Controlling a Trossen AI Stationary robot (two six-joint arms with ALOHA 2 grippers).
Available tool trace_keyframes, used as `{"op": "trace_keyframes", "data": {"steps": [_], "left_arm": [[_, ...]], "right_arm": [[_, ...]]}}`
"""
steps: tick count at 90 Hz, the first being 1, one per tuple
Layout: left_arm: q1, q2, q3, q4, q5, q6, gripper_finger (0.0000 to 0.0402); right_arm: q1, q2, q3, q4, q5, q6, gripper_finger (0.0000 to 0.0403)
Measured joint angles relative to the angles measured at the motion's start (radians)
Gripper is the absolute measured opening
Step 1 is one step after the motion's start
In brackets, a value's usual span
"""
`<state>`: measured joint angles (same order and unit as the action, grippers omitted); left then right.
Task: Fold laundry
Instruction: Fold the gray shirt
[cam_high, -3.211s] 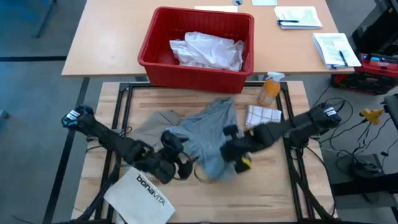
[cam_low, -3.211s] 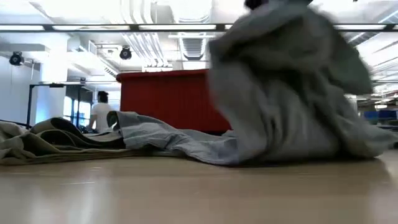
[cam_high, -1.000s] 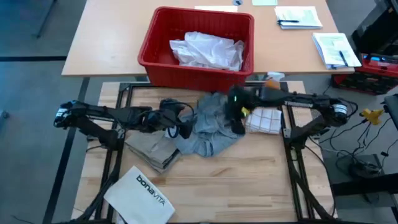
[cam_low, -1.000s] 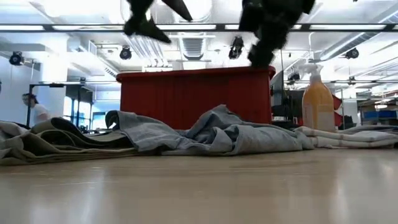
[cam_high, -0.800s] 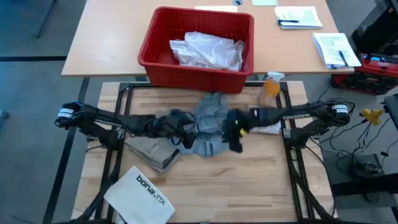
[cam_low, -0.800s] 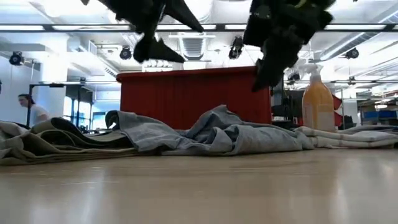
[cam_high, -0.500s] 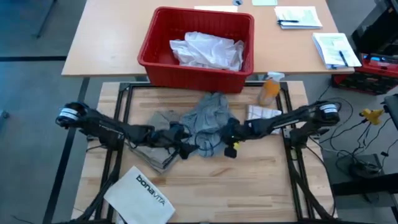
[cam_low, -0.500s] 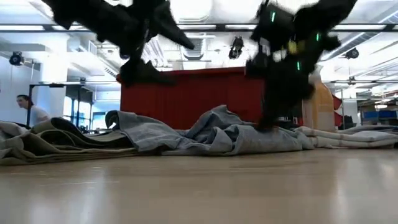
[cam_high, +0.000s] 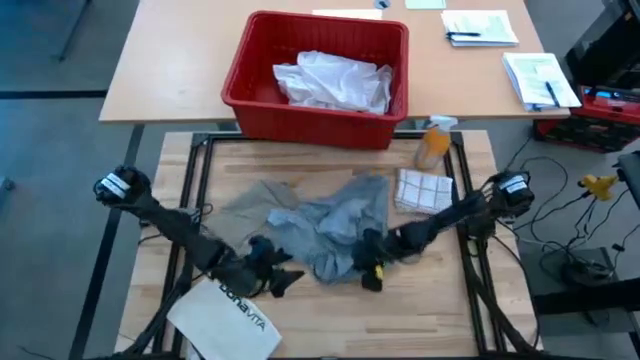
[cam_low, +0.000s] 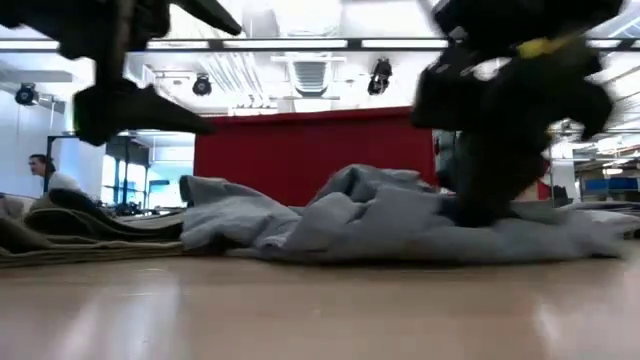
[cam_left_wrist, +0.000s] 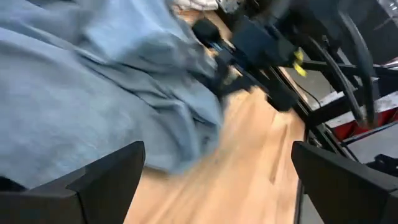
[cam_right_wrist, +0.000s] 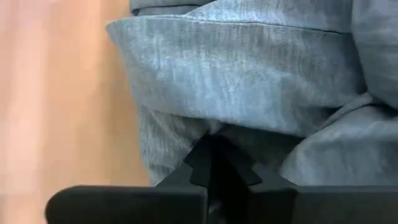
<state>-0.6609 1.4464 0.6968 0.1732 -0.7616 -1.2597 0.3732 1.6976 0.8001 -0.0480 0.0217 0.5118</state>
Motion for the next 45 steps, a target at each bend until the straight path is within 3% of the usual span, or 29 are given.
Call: {"op": "trace_keyframes", "data": {"steps": [12,22,33,45], "left_arm": [[-0.027,0.0,0.0,0.015,-0.023,-0.012,0.0389],[-0.024,0.0,0.005,0.023,-0.026,0.02,0.0389],[-0.006,0.0,0.01,0.052,-0.023,0.115,0.0389],[0.034,0.0,0.01,0.124,-0.007,0.224,0.0389]], "right_arm": [[0.161,0.009,0.0,0.03,0.076,0.105,0.0],[0.247,-0.001,0.03,0.029,0.077,0.123,0.0],[0.298,-0.057,0.063,0.052,0.103,0.096,0.0008],[0.314,-0.149,0.078,0.03,0.183,0.042,0.0045]]}}
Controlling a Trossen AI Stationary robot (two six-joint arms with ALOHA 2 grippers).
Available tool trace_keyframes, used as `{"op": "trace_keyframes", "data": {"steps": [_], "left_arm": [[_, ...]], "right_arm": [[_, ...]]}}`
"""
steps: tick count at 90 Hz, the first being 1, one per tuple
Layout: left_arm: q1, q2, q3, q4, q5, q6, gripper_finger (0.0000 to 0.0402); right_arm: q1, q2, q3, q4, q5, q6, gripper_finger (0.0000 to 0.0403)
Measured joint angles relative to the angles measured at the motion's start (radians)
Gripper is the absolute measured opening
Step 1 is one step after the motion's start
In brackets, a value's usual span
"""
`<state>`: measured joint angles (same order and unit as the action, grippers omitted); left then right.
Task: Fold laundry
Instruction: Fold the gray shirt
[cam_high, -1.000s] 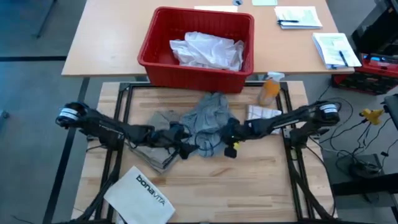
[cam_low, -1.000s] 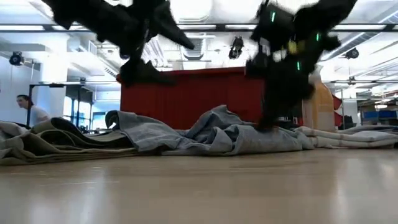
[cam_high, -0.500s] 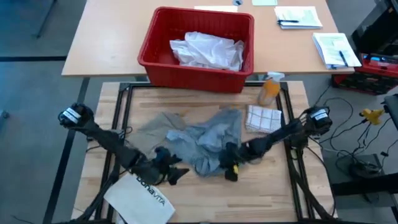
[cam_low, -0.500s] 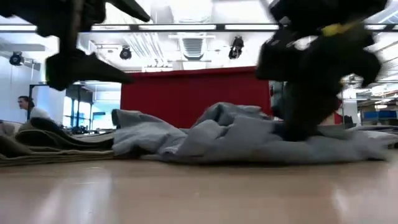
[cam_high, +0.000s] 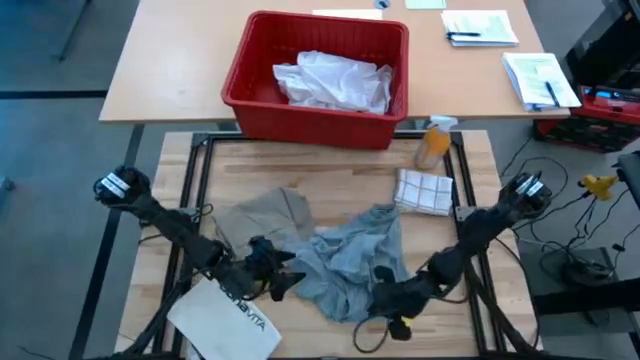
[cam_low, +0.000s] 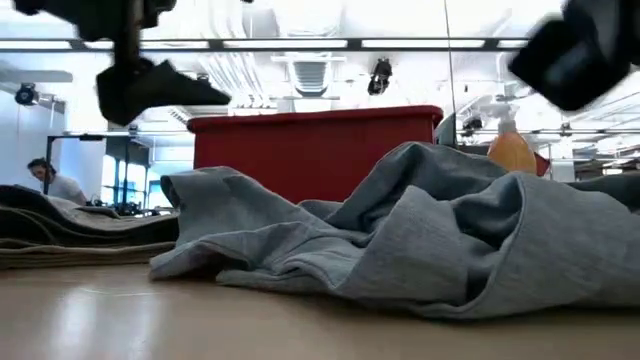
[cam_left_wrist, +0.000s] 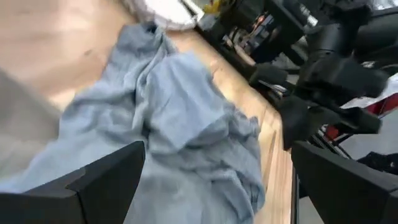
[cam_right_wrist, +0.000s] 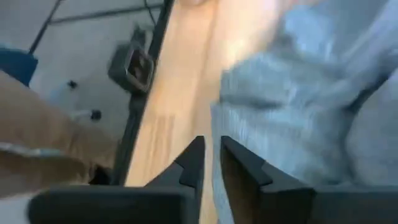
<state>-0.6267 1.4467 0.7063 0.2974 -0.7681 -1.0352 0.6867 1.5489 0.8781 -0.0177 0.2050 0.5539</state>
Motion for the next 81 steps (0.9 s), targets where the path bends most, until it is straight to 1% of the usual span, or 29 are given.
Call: {"op": "trace_keyframes", "data": {"steps": [11,15,20,27,31,36,44,55,63,71,76,81], "left_arm": [[0.033,0.0,0.0,0.014,0.002,0.009,0.0389],[0.046,0.0,0.0,-0.003,0.003,0.001,0.0389],[0.063,0.009,0.0,-0.041,0.008,-0.046,0.0389],[0.079,0.026,0.0,-0.137,0.029,-0.171,0.0389],[0.083,0.045,0.0,-0.151,0.04,-0.208,0.0389],[0.081,0.066,0.0,-0.144,0.05,-0.209,0.0389],[0.08,0.092,0.0,-0.096,0.081,-0.194,0.0389],[0.081,0.115,0.0,-0.053,0.141,-0.137,0.0389],[0.081,0.116,0.0,-0.042,0.174,-0.103,0.0389],[0.081,0.114,0.0,-0.044,0.196,-0.059,0.0389],[0.08,0.113,0.0,-0.043,0.208,-0.044,0.0389],[0.08,0.113,0.0,-0.043,0.211,-0.039,0.0389]], "right_arm": [[-0.016,-0.067,-0.001,-0.119,0.134,-0.004,0.009],[-0.035,-0.073,-0.007,-0.155,0.157,-0.025,0.0101],[-0.069,-0.073,-0.014,-0.171,0.135,-0.082,0.0112],[-0.122,-0.056,-0.012,-0.147,0.066,-0.175,0.012],[-0.145,-0.047,-0.008,-0.149,0.067,-0.229,0.0125],[-0.169,-0.035,-0.001,-0.16,0.076,-0.27,0.0134],[-0.203,-0.029,0.0,-0.179,0.085,-0.278,0.0156],[-0.24,-0.004,0.0,-0.197,0.009,-0.288,0.0179],[-0.241,0.014,0.004,-0.189,-0.018,-0.281,0.0184],[-0.239,0.038,0.006,-0.192,-0.005,-0.268,0.0182],[-0.242,0.055,0.006,-0.202,0.013,-0.252,0.017],[-0.25,0.069,0.005,-0.212,0.024,-0.249,0.0148]]}}
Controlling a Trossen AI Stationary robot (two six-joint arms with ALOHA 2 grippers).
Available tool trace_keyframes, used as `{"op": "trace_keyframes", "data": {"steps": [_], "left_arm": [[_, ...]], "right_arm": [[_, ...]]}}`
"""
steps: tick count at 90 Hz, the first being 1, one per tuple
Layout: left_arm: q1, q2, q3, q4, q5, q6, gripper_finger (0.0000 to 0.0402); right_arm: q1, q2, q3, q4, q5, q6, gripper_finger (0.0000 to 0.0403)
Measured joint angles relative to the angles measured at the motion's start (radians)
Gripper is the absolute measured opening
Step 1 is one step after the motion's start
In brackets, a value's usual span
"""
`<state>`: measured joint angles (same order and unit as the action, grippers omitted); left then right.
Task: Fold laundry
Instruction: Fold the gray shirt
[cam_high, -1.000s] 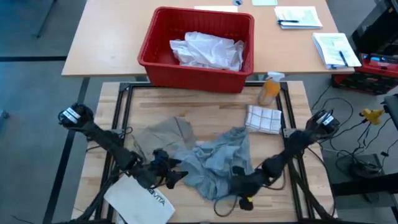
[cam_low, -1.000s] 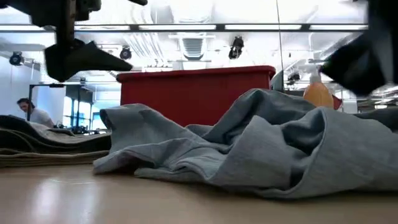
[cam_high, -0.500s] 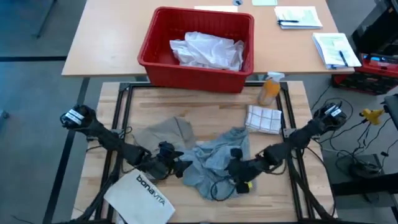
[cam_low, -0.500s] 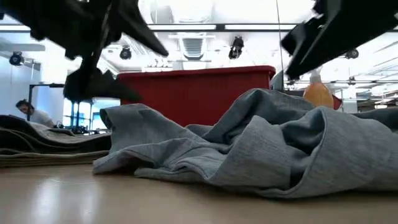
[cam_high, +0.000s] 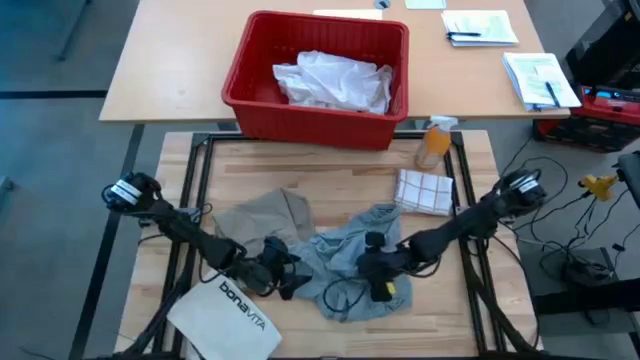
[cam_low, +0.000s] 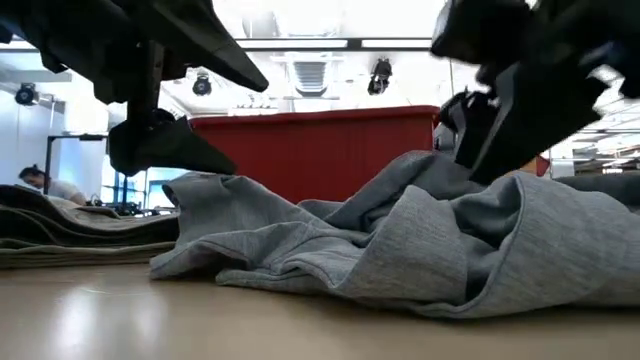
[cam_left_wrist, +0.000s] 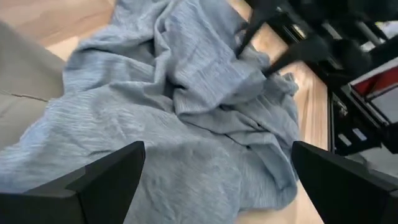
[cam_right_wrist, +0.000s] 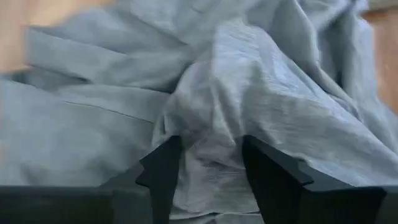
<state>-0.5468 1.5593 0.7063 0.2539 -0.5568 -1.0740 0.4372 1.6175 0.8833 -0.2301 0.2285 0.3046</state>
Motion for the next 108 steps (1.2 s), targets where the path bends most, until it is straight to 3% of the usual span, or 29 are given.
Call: {"op": "trace_keyframes", "data": {"steps": [16,37,62,73,82,92,108], "left_arm": [[0.0,0.0,0.0,0.0,0.001,0.007,0.0389],[0.002,0.0,0.0,0.005,-0.035,-0.062,0.0389],[0.006,0.0,0.0,0.013,-0.113,-0.114,0.0389],[0.007,0.0,0.0,0.017,-0.185,-0.165,0.0389],[0.013,0.0,0.0,0.034,-0.223,-0.185,0.0389],[0.023,0.0,-0.001,0.053,-0.238,-0.194,0.0389],[0.05,0.0,-0.001,0.094,-0.217,-0.151,0.0389]], "right_arm": [[-0.029,0.025,0.01,-0.018,-0.021,-0.01,0.0019],[-0.072,-0.034,0.158,-0.134,-0.021,-0.248,0.0003],[-0.258,-0.004,0.233,-0.121,-0.051,-0.61,0.0001],[-0.367,0.024,0.269,-0.096,-0.137,-0.695,0.0001],[-0.445,0.073,0.269,-0.1,-0.2,-0.685,0.0001],[-0.504,0.106,0.274,-0.07,-0.39,-0.632,0.0017],[-0.523,0.088,0.274,-0.035,-0.44,-0.54,0.01]]}}
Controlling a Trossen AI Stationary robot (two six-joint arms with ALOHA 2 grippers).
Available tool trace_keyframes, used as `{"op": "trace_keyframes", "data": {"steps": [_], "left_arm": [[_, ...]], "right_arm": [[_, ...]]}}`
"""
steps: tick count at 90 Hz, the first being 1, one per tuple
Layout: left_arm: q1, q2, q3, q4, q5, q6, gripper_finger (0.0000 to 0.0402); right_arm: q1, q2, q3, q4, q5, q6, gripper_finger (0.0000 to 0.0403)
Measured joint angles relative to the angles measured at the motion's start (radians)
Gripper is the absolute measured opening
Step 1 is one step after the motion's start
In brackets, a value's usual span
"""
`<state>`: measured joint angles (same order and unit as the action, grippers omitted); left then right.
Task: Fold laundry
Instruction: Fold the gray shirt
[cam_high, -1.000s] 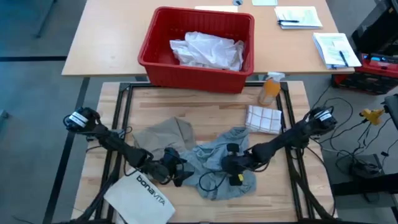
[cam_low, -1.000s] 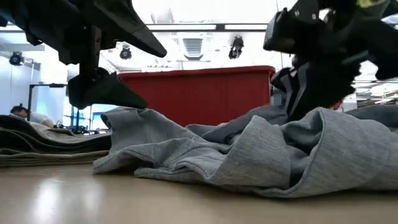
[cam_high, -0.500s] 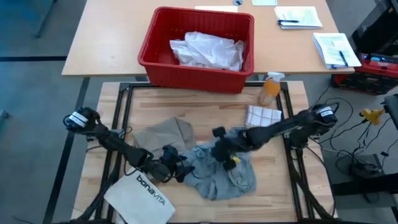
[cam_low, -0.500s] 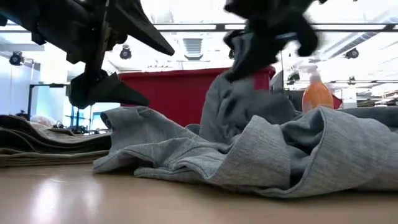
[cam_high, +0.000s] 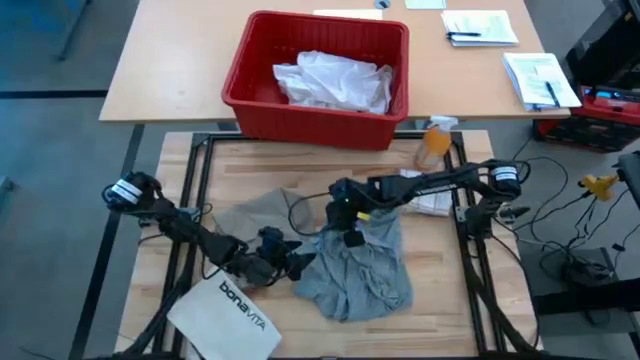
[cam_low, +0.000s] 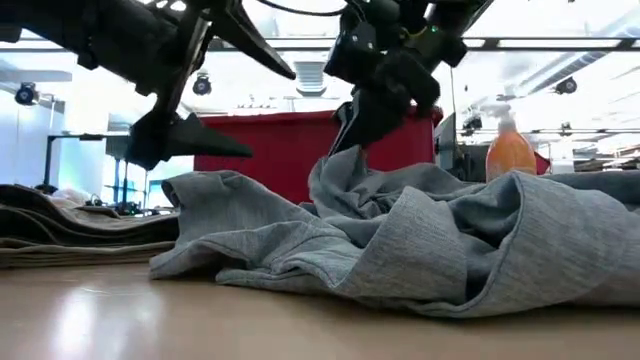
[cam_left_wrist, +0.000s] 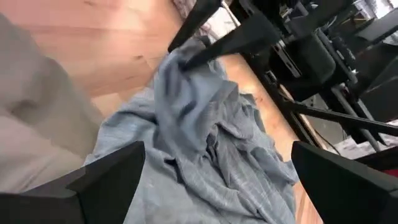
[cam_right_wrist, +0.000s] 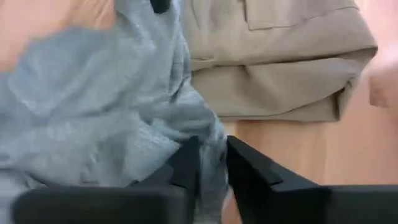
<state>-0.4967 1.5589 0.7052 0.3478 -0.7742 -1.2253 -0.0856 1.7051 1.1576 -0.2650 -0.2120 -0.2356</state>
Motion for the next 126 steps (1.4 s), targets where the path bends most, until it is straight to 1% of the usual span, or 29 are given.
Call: {"op": "trace_keyframes", "data": {"steps": [6,9,18,22,25,31,38,41,49,53,57,63,68,76,79,87,92,101,116,126], "left_arm": [[0.015,0.0,0.0,0.02,0.028,0.051,0.0389],[0.024,0.0,0.0,0.029,0.046,0.078,0.0389],[0.061,0.0,0.0,0.038,0.116,0.141,0.0389],[0.08,0.0,0.0,0.037,0.144,0.163,0.0389],[0.095,0.0,0.0,0.037,0.161,0.185,0.0389],[0.127,0.0,0.0,0.038,0.185,0.229,0.0389],[0.177,0.0,0.0,0.037,0.233,0.272,0.0389],[0.207,0.0,0.0,0.037,0.273,0.281,0.0389],[0.284,0.022,0.001,0.061,0.415,0.317,0.0389],[0.312,0.038,0.001,0.08,0.461,0.345,0.0389],[0.328,0.05,0.001,0.097,0.484,0.365,0.0389],[0.337,0.065,0.001,0.109,0.49,0.37,0.0389],[0.343,0.08,0.001,0.122,0.49,0.371,0.0389],[0.353,0.099,0.001,0.134,0.509,0.383,0.0389],[0.362,0.106,0.001,0.133,0.531,0.383,0.0389],[0.395,0.131,0.001,0.149,0.613,0.388,0.0389],[0.41,0.144,0.001,0.161,0.646,0.408,0.0389],[0.433,0.156,0.001,0.168,0.653,0.424,0.0389],[0.478,0.174,0.001,0.174,0.656,0.457,0.0387],[0.505,0.18,0.001,0.195,0.664,0.503,0.0363]], "right_arm": [[-0.008,-0.045,0.001,0.021,0.01,0.053,0.0144],[-0.009,-0.069,0.002,0.027,0.041,0.079,0.0166],[0.001,-0.126,0.002,-0.008,0.261,0.142,0.0225],[0.004,-0.148,0.001,-0.041,0.317,0.165,0.0244],[0.004,-0.167,0.001,-0.07,0.311,0.18,0.0254],[0.007,-0.203,0.001,-0.134,0.243,0.236,0.0263],[0.037,-0.24,-0.027,-0.202,0.159,0.298,0.0257],[0.055,-0.26,-0.057,-0.223,0.136,0.322,0.0248],[0.098,-0.346,-0.192,-0.214,0.125,0.423,0.0215],[0.117,-0.406,-0.271,-0.186,0.125,0.493,0.0197],[0.141,-0.465,-0.341,-0.172,0.119,0.569,0.018],[0.188,-0.543,-0.423,-0.185,0.104,0.687,0.0159],[0.235,-0.603,-0.477,-0.194,0.121,0.779,0.0145],[0.309,-0.679,-0.536,-0.186,0.216,0.893,0.0129],[0.334,-0.694,-0.554,-0.184,0.237,0.924,0.0126],[0.396,-0.704,-0.609,-0.149,0.285,1.004,0.0122],[0.423,-0.698,-0.642,-0.124,0.293,1.035,0.0125],[0.448,-0.67,-0.678,-0.072,0.304,1.063,0.0136],[0.447,-0.602,-0.68,-0.05,0.341,1.056,0.015],[0.441,-0.538,-0.68,-0.02,0.345,1.049,0.0146]]}}
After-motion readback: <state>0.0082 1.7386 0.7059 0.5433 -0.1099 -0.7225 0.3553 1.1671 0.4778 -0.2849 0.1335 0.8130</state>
